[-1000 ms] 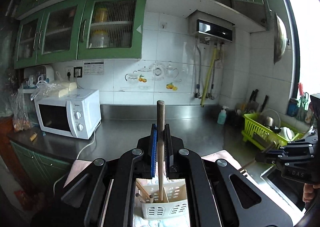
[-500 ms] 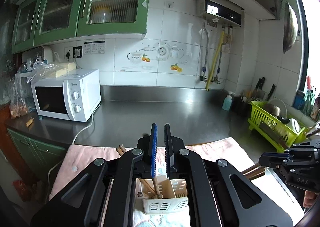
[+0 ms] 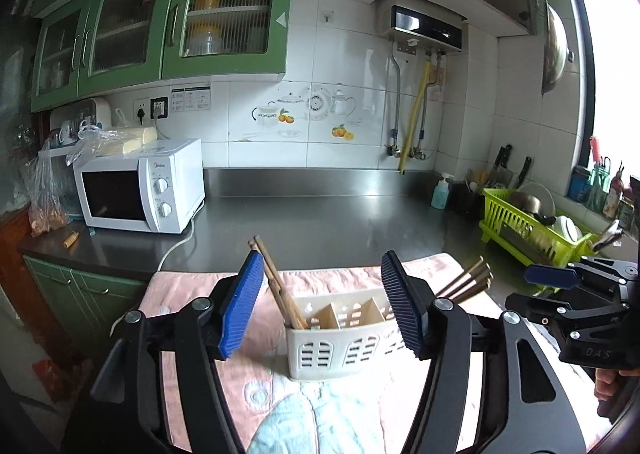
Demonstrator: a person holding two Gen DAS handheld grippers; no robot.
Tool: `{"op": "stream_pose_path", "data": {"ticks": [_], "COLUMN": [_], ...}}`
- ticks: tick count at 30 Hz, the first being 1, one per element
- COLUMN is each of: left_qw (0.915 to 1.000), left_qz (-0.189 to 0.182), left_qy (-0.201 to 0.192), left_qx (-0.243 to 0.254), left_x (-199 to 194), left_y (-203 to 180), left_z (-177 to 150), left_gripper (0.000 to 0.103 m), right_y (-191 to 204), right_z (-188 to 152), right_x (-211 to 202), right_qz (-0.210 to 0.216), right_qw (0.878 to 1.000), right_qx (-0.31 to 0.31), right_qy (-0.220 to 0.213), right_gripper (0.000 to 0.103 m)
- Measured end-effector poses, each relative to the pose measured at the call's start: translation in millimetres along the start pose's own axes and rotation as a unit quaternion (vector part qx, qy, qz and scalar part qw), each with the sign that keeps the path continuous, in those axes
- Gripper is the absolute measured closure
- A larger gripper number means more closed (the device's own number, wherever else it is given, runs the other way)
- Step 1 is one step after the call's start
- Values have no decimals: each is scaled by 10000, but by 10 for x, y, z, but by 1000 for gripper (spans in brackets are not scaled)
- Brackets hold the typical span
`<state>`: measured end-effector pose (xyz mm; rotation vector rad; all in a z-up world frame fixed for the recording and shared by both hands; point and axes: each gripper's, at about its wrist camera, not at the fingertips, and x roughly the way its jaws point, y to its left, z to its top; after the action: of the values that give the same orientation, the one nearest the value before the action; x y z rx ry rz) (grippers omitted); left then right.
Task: Organize utensils
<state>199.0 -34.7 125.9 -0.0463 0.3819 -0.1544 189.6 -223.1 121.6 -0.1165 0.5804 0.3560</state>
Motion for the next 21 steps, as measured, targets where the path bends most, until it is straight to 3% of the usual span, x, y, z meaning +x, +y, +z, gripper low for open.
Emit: {"op": "stream_pose_path", "data": {"ticks": [4,9,15,21], "left_qw": [9998,9995,9989,9982], "left_qz": [-5,53,38,102], "left_qy": [158,265,459,588], "left_qx": [104,138,95,30], "left_x": [-260,-560,-828,-1056], "left_y": [-62,-109,-170,-197], "left_z": [-326,-710,-1061,-1337], "left_gripper": [18,7,5,5], "right_y": [155,351,536,661], "right_z": [-355,-778,-1220,-1559], "right_x": [-217,-445,-617,-764], "right_qz": [-23,-203,-205,-291], "right_qw": [9998,9993,9992,9986], "right_qx": [33,-14,163,366], "right_qy": [-171,-301,-308,-248], "right_gripper": [44,32,16,12]}}
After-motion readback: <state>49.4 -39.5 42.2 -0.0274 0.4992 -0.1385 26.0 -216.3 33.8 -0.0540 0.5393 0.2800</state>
